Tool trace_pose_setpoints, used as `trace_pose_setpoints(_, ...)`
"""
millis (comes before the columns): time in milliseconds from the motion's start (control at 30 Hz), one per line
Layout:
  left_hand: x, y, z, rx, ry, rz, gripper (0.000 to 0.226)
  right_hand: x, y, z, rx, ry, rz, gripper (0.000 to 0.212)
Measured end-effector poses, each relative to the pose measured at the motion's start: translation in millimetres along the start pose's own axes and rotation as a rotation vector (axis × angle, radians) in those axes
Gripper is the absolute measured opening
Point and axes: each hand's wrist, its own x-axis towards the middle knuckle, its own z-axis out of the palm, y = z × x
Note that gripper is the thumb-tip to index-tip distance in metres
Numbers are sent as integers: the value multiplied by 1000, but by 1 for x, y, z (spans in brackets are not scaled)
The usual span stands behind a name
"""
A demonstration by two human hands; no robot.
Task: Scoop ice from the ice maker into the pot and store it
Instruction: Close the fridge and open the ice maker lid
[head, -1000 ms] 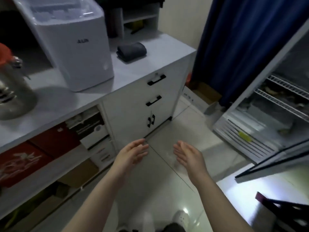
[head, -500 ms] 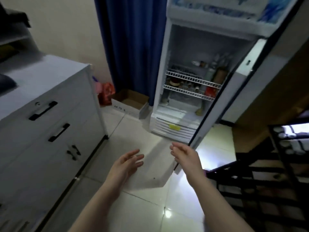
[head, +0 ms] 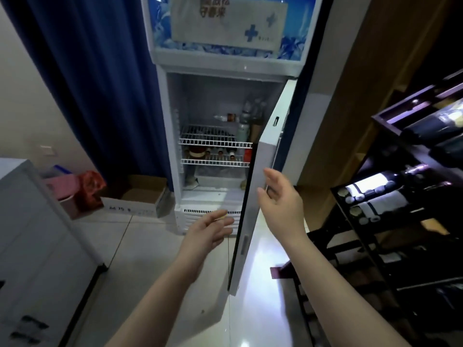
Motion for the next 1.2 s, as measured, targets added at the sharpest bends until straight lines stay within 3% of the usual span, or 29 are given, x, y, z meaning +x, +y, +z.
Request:
trace_pose_setpoints(67, 18, 10, 1, 7, -36, 11, 25, 23, -5, 4, -98, 86, -92, 52)
trace_pose_setpoints(200, 47, 35, -10, 43, -93, 37, 26, 55, -16, 17, -165, 155, -93, 68)
trace_pose_setpoints(333, 72, 56, -23, 92, -105, 101, 26, 68, -18, 31, -350, 204, -111, 53)
trace_pose_setpoints(600, 110, 77, -45, 257, -212, 281, 37, 81, -27, 68, -440, 273, -239, 43)
trace_pose_setpoints(800, 129, 89, -72, 325, -257, 356, 53, 108, -27, 111, -477, 224, -348, 42)
trace_pose_setpoints(1200, 206, 123, -154, 334, -112, 382, 66, 201, -50, 208, -572, 56, -480, 45)
